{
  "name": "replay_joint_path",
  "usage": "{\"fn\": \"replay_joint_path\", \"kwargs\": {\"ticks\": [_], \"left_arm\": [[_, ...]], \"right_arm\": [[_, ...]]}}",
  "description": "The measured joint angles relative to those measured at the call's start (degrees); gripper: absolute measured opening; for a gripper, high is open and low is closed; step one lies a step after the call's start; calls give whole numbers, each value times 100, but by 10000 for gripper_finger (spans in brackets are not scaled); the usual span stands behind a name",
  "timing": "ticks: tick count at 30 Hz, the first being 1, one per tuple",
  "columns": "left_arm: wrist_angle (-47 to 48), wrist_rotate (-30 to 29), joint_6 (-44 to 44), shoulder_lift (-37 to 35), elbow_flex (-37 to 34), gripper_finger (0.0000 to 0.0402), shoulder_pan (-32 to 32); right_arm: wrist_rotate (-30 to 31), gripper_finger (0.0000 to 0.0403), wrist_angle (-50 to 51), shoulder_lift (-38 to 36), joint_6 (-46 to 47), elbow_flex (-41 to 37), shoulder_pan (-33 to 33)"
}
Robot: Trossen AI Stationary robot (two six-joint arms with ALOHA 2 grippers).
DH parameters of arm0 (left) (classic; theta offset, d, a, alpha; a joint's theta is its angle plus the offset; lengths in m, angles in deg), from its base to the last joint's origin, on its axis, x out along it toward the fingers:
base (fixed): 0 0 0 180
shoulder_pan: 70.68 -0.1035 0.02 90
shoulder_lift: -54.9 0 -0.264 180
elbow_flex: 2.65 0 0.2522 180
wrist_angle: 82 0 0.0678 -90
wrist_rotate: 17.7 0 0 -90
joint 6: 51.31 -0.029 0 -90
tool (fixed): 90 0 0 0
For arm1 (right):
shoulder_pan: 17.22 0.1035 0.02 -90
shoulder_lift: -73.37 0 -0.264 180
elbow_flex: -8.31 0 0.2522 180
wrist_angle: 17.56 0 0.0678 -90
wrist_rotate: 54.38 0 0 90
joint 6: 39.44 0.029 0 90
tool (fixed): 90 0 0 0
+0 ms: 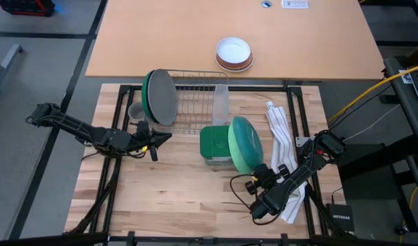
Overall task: Sort dishes
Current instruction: Put the blue plate into the dish rack
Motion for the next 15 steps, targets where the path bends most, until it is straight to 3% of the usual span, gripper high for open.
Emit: {"fn": "replay_joint_path", "kwargs": {"ticks": [3, 15], "left_arm": [[0, -1, 0, 0, 0, 1, -1], [0, -1, 0, 0, 0, 1, 0]], "right_arm": [[1, 7, 1, 0, 0, 0, 0], [25, 7, 1, -4, 15, 0, 0]]}}
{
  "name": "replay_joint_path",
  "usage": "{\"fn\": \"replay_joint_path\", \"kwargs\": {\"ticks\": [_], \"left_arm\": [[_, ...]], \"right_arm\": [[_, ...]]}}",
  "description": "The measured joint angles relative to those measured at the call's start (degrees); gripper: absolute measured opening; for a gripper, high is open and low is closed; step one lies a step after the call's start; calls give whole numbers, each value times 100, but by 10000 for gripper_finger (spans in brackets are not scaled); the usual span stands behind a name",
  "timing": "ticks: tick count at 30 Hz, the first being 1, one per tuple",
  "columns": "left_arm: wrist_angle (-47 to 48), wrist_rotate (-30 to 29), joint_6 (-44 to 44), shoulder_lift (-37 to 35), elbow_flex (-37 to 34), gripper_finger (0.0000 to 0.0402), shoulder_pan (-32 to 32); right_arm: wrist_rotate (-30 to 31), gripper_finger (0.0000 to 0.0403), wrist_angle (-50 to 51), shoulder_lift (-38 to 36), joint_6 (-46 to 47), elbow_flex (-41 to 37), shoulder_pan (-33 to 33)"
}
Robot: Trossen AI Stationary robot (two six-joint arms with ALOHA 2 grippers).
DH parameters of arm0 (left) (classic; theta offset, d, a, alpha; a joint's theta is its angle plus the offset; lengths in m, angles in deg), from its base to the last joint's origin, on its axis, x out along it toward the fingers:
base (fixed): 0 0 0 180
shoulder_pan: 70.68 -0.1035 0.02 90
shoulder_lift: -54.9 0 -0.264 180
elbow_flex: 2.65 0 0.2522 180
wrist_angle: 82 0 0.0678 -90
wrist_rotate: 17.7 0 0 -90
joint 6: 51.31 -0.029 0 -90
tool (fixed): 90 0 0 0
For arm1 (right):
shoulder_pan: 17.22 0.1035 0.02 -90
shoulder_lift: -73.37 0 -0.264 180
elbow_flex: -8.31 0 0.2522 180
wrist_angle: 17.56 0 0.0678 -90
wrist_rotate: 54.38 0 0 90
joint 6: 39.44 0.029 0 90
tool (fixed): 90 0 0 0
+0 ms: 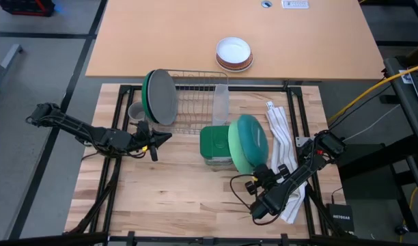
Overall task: Sort dishes
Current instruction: Put the blue plate into the dish rack
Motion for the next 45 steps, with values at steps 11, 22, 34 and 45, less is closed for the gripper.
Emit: {"fn": "replay_joint_path", "kwargs": {"ticks": [11, 22, 34, 45], "left_arm": [[0, 0, 2, 0, 0, 1, 0], [0, 0, -46, 0, 0, 1, 0], [32, 0, 2, 0, 0, 1, 0], [487, 0, 171, -1, 0, 1, 0]], "right_arm": [[-341, 32, -22, 0, 7, 0, 0], [-361, 33, -24, 0, -155, 0, 0], [-597, 33, -47, 0, -160, 0, 0], [-825, 33, -48, 0, -160, 0, 0]]}}
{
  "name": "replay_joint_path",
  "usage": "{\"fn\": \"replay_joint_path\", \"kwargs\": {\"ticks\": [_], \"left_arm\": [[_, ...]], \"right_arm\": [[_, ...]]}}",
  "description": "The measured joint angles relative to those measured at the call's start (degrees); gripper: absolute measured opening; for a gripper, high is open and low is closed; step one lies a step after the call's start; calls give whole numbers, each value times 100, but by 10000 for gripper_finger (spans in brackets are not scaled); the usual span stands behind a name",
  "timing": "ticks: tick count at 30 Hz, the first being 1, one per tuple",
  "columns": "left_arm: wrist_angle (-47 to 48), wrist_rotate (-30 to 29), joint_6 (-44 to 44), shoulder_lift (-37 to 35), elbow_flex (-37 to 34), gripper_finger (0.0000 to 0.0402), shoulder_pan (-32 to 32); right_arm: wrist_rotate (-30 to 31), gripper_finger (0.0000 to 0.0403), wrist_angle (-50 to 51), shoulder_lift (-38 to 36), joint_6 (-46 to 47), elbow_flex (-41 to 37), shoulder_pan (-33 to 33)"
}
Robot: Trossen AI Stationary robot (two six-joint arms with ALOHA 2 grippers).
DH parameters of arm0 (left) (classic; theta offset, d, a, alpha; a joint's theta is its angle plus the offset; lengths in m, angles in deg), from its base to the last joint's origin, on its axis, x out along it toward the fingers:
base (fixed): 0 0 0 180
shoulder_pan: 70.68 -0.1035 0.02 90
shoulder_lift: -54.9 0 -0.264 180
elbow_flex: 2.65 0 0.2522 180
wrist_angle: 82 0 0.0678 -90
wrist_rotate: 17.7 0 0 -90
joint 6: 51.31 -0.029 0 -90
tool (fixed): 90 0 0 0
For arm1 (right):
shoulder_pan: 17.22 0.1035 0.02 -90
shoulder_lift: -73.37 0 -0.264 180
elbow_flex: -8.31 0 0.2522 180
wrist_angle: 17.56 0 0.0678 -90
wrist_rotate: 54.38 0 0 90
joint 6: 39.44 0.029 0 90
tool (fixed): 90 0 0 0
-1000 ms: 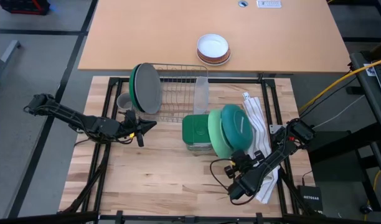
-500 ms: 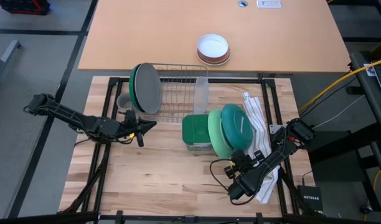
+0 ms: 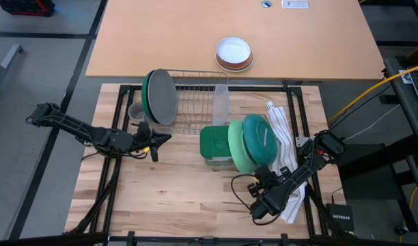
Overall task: Sort dishes
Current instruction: Put the blue plate into the dish rack
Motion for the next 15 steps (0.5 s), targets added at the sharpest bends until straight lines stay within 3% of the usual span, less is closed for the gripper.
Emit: {"fn": "replay_joint_path", "kwargs": {"ticks": [15], "left_arm": [[123, 1, 111, 1, 0, 1, -1]], "right_arm": [[-469, 36, -131, 0, -297, 0, 0]]}}
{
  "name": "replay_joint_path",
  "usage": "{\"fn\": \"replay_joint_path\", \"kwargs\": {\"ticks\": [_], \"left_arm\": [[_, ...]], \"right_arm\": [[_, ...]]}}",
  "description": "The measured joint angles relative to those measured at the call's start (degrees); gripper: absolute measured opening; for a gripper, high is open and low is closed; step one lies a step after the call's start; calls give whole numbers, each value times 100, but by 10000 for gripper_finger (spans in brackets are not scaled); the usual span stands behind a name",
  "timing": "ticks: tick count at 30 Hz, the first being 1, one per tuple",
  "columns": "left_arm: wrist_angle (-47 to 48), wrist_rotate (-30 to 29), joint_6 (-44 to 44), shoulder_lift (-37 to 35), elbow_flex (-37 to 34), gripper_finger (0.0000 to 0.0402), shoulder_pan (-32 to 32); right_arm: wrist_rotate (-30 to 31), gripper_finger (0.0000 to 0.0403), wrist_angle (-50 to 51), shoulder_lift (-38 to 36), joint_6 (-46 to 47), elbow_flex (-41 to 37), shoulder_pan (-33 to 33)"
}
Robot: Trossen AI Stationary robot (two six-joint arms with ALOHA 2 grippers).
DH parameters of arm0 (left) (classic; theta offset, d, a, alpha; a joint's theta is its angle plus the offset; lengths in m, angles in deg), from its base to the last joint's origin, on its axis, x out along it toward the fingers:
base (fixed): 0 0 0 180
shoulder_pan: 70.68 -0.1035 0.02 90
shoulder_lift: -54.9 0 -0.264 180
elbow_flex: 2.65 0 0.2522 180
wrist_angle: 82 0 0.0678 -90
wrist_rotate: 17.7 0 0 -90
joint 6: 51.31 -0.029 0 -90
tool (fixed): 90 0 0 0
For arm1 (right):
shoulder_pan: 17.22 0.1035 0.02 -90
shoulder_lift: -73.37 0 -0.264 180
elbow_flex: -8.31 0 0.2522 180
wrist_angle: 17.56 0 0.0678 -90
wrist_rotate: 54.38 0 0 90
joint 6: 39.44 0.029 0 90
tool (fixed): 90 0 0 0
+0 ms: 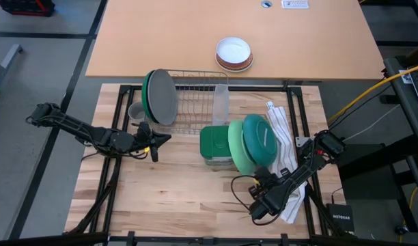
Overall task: Sort dishes
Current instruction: Put the blue plate into the dish rack
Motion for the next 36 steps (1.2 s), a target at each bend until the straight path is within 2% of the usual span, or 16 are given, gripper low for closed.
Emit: {"fn": "replay_joint_path", "kwargs": {"ticks": [3, 6, 11, 15, 19, 32, 36], "left_arm": [[0, 0, -22, -2, 0, 1, -1], [0, 0, -46, -2, 0, 1, 1], [2, 0, -46, -2, 0, 1, 1], [4, 0, -52, -2, 0, 1, 1], [7, 0, -52, -2, 0, 1, 1], [168, 0, -43, -1, 0, 1, -1], [168, 0, -7, -2, 0, 1, 1]], "right_arm": [[-372, 57, 2, 0, -2, 0, 0], [-523, 95, 2, 0, 0, 0, 0], [-385, 158, -30, 0, 3, 0, 0], [-138, 187, -239, 0, 18, 0, 0], [185, 197, -329, 0, 333, 0, 0], [246, 198, 31, 0, 1513, 0, 0], [515, 198, -40, 0, 1669, 0, 0]]}}
